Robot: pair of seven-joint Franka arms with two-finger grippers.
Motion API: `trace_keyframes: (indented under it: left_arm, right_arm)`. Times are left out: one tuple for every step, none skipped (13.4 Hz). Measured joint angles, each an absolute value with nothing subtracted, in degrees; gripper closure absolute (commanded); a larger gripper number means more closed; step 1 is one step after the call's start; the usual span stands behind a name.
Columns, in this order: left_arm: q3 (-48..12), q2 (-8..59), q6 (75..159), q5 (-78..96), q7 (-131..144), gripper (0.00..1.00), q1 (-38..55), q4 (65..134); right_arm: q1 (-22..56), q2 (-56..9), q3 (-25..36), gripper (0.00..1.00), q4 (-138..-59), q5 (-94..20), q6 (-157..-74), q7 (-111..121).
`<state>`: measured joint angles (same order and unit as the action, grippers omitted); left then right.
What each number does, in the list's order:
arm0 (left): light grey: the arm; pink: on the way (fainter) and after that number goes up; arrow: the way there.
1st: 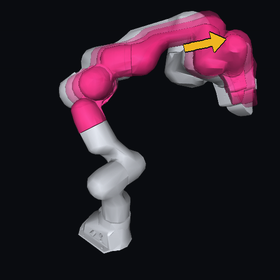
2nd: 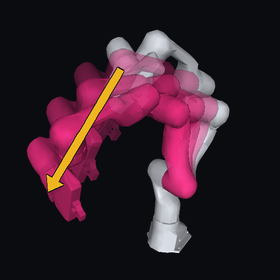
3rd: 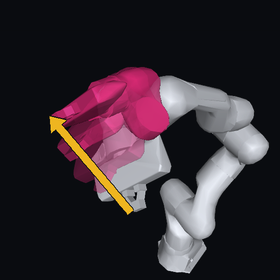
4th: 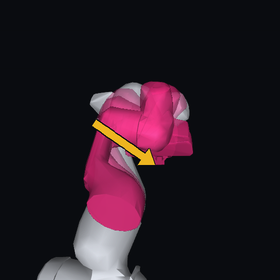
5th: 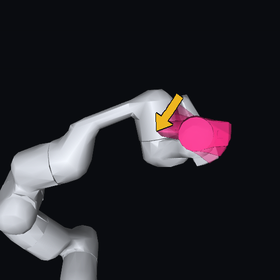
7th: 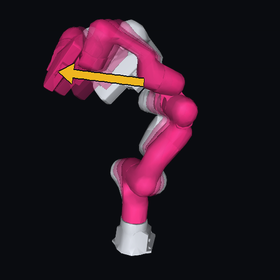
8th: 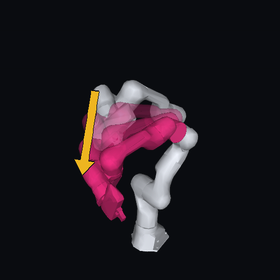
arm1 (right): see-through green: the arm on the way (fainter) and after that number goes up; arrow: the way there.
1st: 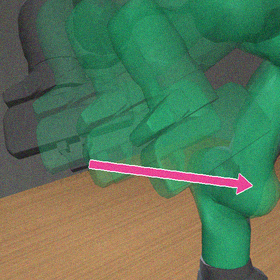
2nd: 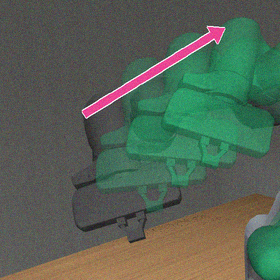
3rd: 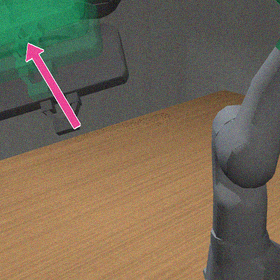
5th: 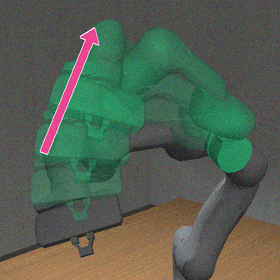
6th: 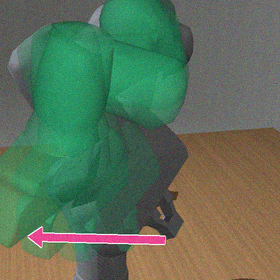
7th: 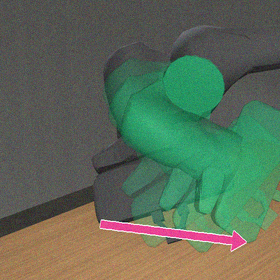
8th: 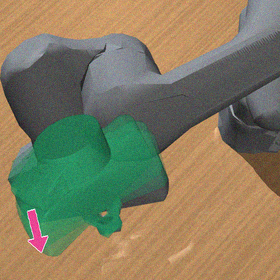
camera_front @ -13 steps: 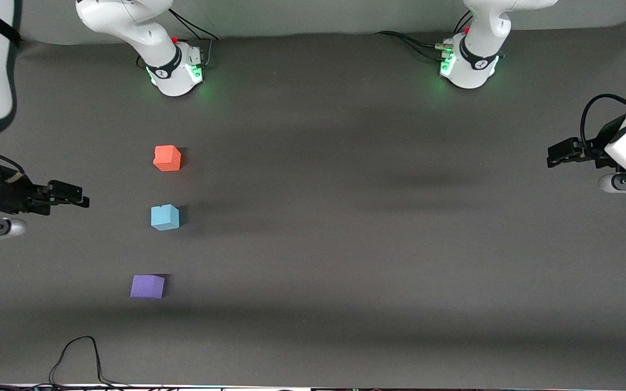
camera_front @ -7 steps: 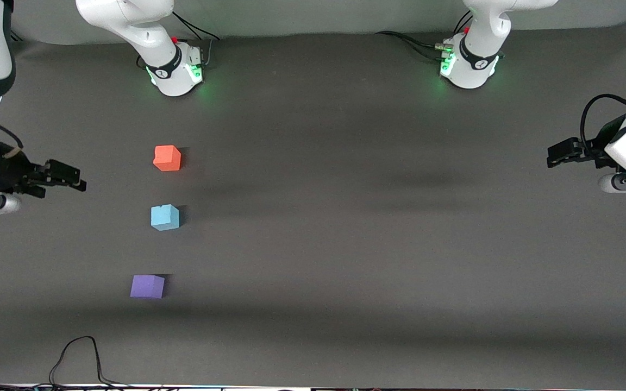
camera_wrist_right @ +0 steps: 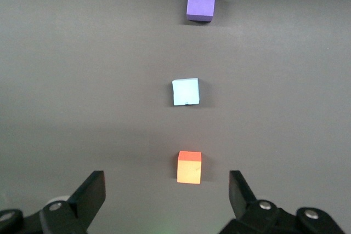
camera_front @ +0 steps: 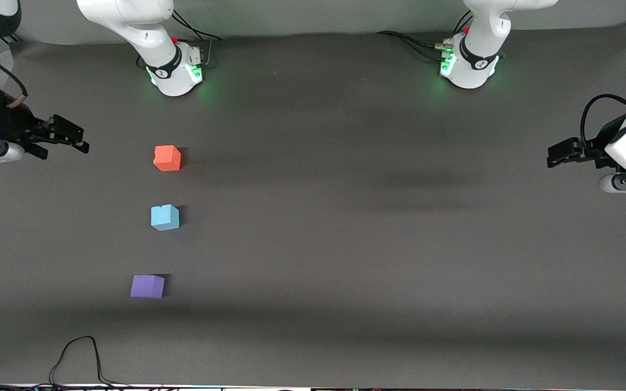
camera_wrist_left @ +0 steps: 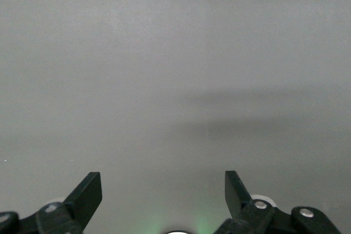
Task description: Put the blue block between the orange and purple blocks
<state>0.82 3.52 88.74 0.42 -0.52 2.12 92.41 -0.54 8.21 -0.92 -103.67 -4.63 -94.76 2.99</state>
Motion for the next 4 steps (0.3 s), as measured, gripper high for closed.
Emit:
trace_keyframes:
  left_arm:
    - [0.82, 3.52, 88.75, 0.42, -0.52, 0.0, 2.12, 92.41]
    - [0.81, 3.52, 88.75, 0.42, -0.52, 0.0, 2.12, 92.41]
    - [0.81, 3.52, 88.75, 0.42, -0.52, 0.0, 2.12, 92.41]
    - [0.81, 3.52, 88.76, 0.42, -0.52, 0.0, 2.12, 92.41]
  right_arm:
    - [-0.4, 8.46, -1.17, 0.0, -104.0, -4.61, -94.93, 2.63]
    - [-0.36, 8.49, -1.34, 0.0, -104.27, -4.6, -95.31, 2.41]
    - [-0.36, 8.46, -1.29, 0.0, -104.41, -4.55, -95.55, 2.38]
    - [-0.43, 8.46, -1.13, 0.0, -104.5, -4.47, -95.64, 2.38]
